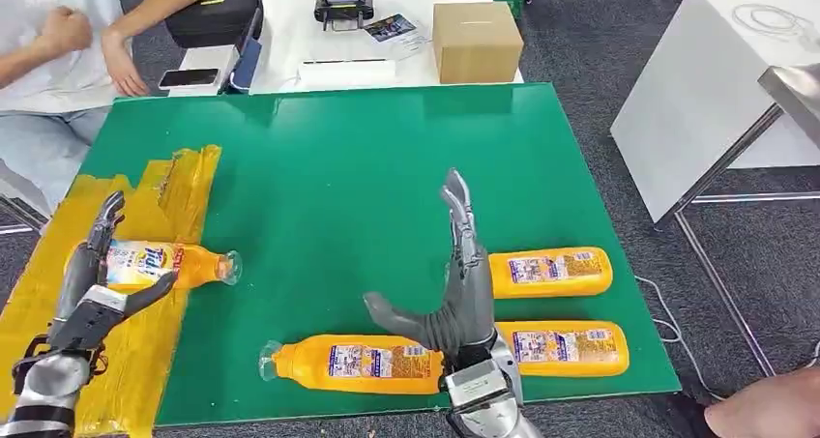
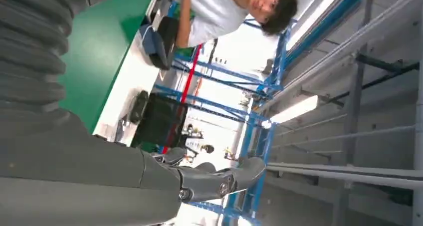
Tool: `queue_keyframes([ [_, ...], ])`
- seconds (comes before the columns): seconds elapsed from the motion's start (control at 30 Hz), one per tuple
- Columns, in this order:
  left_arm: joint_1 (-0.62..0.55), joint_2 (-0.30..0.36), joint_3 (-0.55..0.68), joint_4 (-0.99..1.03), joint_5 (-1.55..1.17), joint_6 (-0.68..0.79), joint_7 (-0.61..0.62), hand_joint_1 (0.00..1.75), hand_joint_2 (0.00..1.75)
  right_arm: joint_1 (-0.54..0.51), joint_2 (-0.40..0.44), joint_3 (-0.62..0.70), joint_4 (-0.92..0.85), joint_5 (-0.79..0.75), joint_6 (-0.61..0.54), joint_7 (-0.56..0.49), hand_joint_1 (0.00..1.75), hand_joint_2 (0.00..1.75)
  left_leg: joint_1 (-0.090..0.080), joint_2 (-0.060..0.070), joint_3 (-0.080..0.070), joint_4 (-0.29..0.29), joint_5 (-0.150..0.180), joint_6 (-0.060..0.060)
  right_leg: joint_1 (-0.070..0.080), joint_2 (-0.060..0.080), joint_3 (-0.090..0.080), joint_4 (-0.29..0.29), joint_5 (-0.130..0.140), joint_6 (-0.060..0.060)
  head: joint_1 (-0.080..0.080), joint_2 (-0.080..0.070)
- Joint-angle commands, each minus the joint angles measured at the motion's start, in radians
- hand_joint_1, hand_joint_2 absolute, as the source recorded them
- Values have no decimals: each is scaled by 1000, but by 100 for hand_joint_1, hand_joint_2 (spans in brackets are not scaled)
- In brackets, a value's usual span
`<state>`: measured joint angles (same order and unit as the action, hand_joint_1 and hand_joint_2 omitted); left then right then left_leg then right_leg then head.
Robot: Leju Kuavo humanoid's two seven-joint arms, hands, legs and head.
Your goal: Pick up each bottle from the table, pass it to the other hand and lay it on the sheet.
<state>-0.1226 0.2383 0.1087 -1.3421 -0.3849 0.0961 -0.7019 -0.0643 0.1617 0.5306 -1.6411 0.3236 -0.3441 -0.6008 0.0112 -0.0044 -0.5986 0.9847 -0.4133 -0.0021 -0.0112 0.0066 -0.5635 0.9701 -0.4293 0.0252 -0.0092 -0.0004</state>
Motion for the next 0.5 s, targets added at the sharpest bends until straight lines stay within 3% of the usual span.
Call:
queue_keyframes([
  [0.03,38,-269,-6,-124,50,-136,58,0,175,49,-57,-41,-49,97,-35,29,0,175,0,-5,5,-2,-2,2,0,-6,8,-3,-3,0,0,0],
  [0.43,28,-268,-10,-97,48,-136,66,0,175,56,-57,-42,-54,107,-39,29,0,175,0,-2,3,-1,-2,1,0,-2,3,-1,-1,0,0,0],
  [0.5,10,-283,-3,-54,84,-198,157,0,175,67,-55,-50,-59,129,-48,32,0,175,1,-1,3,0,-2,1,1,-1,3,-1,-1,0,0,0],
])
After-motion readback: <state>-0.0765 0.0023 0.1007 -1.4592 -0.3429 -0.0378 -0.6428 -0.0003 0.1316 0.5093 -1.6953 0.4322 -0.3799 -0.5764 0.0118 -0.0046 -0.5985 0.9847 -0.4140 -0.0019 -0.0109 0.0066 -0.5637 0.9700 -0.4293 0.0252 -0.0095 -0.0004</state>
